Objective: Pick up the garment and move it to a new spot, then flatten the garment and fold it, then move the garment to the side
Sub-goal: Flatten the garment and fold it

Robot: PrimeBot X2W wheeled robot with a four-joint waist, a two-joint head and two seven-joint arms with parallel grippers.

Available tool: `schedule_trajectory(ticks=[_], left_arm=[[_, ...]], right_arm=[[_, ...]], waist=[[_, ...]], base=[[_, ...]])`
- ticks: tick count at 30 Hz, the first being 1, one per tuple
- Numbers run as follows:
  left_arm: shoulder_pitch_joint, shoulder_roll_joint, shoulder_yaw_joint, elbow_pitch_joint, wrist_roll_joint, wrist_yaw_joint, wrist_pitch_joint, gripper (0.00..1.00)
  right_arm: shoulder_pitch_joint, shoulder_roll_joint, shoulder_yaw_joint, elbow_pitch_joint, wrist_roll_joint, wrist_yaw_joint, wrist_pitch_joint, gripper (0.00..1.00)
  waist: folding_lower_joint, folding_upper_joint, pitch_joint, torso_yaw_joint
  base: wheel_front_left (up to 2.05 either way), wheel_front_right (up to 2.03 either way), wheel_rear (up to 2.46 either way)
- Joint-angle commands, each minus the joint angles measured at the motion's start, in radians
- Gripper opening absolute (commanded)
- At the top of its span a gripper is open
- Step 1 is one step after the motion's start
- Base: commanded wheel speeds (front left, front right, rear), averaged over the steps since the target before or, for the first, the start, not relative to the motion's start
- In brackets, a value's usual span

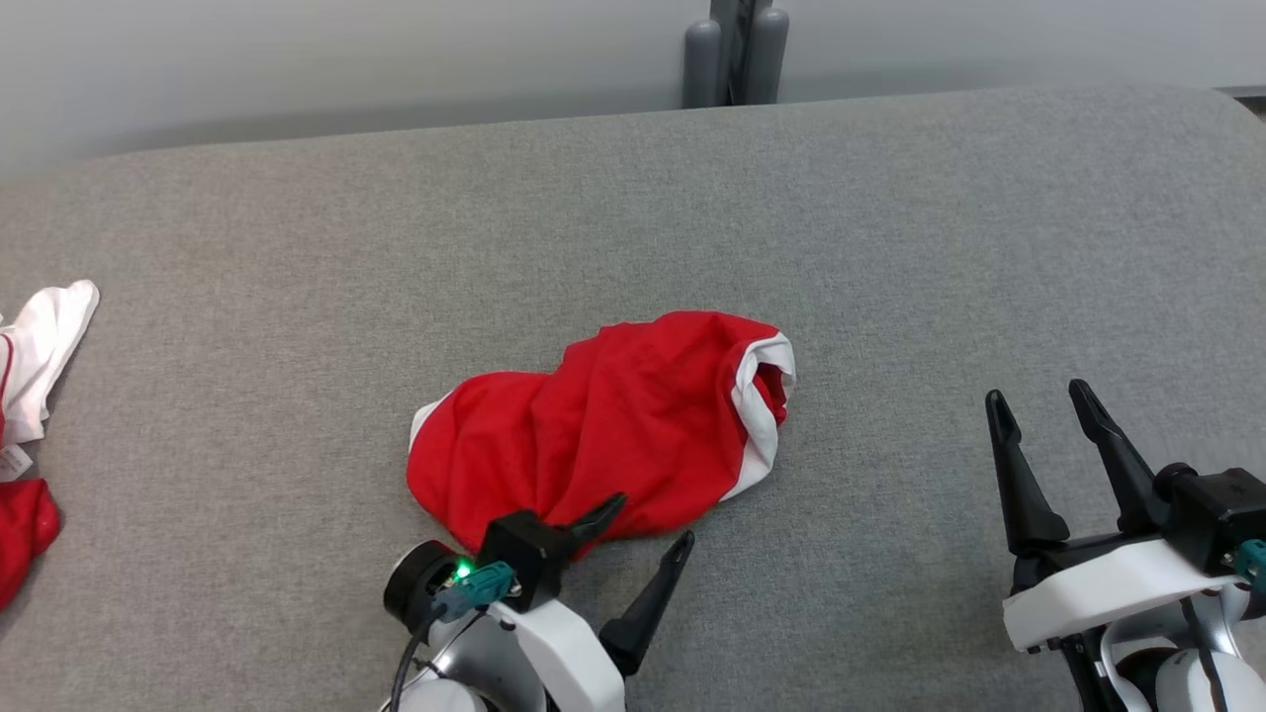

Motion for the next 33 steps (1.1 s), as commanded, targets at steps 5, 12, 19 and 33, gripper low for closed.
schedule_trajectory(ticks=[5, 12, 19, 33], left_arm=[[-0.077, -0.018, -0.039, 0.096, 0.024, -0.034, 0.027, 1.00], [-0.126, -0.017, -0.045, 0.173, 0.028, -0.043, 0.049, 1.00], [-0.154, 0.009, -0.048, 0.159, 0.020, -0.062, 0.073, 0.00], [-0.093, 0.218, -0.002, -0.264, -0.115, -0.067, 0.382, 0.00]], right_arm=[[-0.039, -0.005, 0.011, 0.017, 0.010, 0.000, -0.023, 1.00], [-0.062, -0.005, 0.012, 0.045, 0.026, 0.000, -0.046, 1.00], [-0.070, -0.005, 0.006, 0.079, 0.040, 0.000, -0.067, 1.00], [-0.037, -0.005, -0.024, 0.098, 0.039, 0.000, -0.064, 1.00]], waist=[[0.0000, 0.0000, 0.065, -0.036], [0.0000, 0.0000, 0.099, -0.057], [0.0000, 0.0000, 0.101, -0.057], [0.0000, 0.0000, 0.033, -0.008]], base=[[0.00, 0.00, 0.00], [0.00, 0.00, 0.00], [0.00, 0.00, 0.00], [0.00, 0.00, 0.00]])
